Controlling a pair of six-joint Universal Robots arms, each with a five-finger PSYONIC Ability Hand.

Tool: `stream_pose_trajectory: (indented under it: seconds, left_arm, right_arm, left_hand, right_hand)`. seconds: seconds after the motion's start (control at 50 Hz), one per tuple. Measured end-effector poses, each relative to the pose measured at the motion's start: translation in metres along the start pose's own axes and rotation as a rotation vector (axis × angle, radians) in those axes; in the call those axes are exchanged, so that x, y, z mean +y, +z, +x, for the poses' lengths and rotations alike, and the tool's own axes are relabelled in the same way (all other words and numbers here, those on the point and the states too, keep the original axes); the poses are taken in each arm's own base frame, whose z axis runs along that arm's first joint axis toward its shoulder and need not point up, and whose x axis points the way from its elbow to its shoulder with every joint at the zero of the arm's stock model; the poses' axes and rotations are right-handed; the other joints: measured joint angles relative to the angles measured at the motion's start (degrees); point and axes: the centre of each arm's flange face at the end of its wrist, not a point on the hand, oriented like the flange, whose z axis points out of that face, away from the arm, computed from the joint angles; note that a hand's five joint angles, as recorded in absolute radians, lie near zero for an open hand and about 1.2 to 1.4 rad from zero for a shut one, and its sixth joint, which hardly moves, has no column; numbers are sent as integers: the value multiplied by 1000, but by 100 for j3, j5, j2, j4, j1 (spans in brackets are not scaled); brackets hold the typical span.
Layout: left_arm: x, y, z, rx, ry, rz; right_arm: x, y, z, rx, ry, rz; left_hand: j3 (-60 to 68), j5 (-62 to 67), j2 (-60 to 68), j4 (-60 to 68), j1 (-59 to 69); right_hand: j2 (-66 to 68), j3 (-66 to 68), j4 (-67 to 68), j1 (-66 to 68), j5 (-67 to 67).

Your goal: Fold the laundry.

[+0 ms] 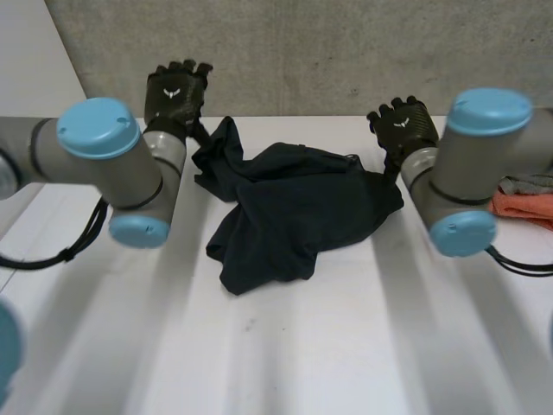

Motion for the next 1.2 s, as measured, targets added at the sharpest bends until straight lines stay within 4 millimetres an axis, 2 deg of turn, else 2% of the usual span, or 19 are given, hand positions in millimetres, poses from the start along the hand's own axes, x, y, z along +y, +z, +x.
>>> stream_pose_trajectory:
  seconds: [0.06, 0.08, 0.14, 0.24, 0.3, 0.4, 0.5, 0.58, 0.64, 0.66, 0.7, 0.8, 0.82, 0.84, 0.94, 1.02, 1.06, 1.12, 1.2]
  left_arm:
    - [-2, -26, 7, 29, 11, -63]
    - [-1, -49, 15, 63, 17, -121]
    - [5, -84, 28, 128, 28, -217]
    - [26, -137, 52, 241, 54, -377]
    - [40, -153, 63, 273, 70, -427]
    - [61, -157, 75, 260, 93, -454]
    - [75, -142, 79, 197, 109, -442]
    - [82, -129, 80, 160, 125, -427]
    - [87, -119, 81, 141, 148, -410]
    - [88, -116, 81, 136, 156, -401]
    - [89, -111, 80, 129, 170, -383]
    - [68, -94, 72, 91, 179, -284]
    - [56, -90, 68, 76, 173, -249]
    - [44, -86, 63, 64, 165, -216]
    - [-24, -76, 35, 18, 113, -54]
    - [-81, -78, 7, 5, 65, 64]
    - [-102, -82, -4, 10, 46, 92]
    - [-120, -90, -17, 29, 23, 83]
    - [-122, -100, -27, 70, 0, -8]
  right_arm:
    - [1, -13, 6, -69, -18, -37]
    - [3, -19, 9, -112, -28, -52]
    - [8, -26, 13, -178, -42, -60]
    - [23, -29, 10, -277, -64, -48]
    - [34, -24, 4, -315, -78, -35]
    - [53, -11, -8, -326, -104, 2]
    - [69, 5, -21, -305, -124, 45]
    - [81, 17, -32, -279, -134, 81]
    - [87, 25, -38, -255, -135, 99]
    - [88, 26, -38, -251, -134, 100]
    - [88, 29, -38, -232, -127, 102]
    - [74, 24, -25, -191, -84, 95]
    - [69, 22, -21, -183, -74, 97]
    - [52, 14, -7, -161, -35, 101]
    - [0, -13, 34, -114, 63, 124]
    - [-47, -47, 69, -98, 112, 128]
    - [-65, -63, 81, -100, 119, 115]
    - [-83, -87, 93, -117, 115, 66]
    - [-91, -110, 95, -170, 92, -24]
  left_hand:
    - [166, 136, 204, 211, 229]
    - [405, 368, 453, 472, 564]
    - [503, 489, 554, 603, 646]
    - [524, 501, 567, 623, 647]
    - [524, 501, 567, 623, 647]
    - [524, 506, 574, 624, 647]
    - [802, 785, 840, 883, 911]
    - [1664, 1630, 1730, 1734, 1853]
    - [3054, 2964, 3095, 3115, 3395]
    - [4325, 4218, 4494, 4404, 4657]
    - [5360, 5246, 5479, 5482, 5393]
    - [5481, 5298, 5599, 5640, 5393]
    - [5480, 5298, 5599, 5640, 5393]
    - [5480, 5298, 5599, 5640, 5393]
    - [5480, 5298, 5599, 5654, 5393]
    - [5480, 5298, 5599, 5659, 5393]
    - [5480, 5298, 5599, 5660, 5393]
    - [5480, 5298, 5599, 5660, 5393]
    - [5480, 5298, 5599, 5660, 5393]
  right_hand:
    - [192, 184, 168, 94, 168]
    - [465, 451, 423, 311, 428]
    - [1035, 1028, 999, 960, 1003]
    - [1212, 1240, 1257, 1183, 1269]
    - [1213, 1240, 1257, 1183, 1284]
    - [1213, 1240, 1263, 1183, 1290]
    - [1493, 1511, 1540, 1441, 1529]
    - [2430, 2413, 2392, 2342, 2310]
    - [4496, 4440, 4420, 4183, 4317]
    - [5020, 4959, 4880, 4661, 4763]
    - [5544, 5507, 5512, 5026, 5343]
    - [5561, 5613, 5649, 5026, 5374]
    - [5561, 5613, 5650, 5026, 5374]
    - [5561, 5613, 5650, 5026, 5374]
    - [5561, 5613, 5651, 5026, 5374]
    - [5561, 5613, 5651, 5026, 5393]
    - [5561, 5613, 5651, 5026, 5426]
    - [5561, 5613, 5652, 5026, 5489]
    - [5561, 5613, 5652, 5026, 5489]
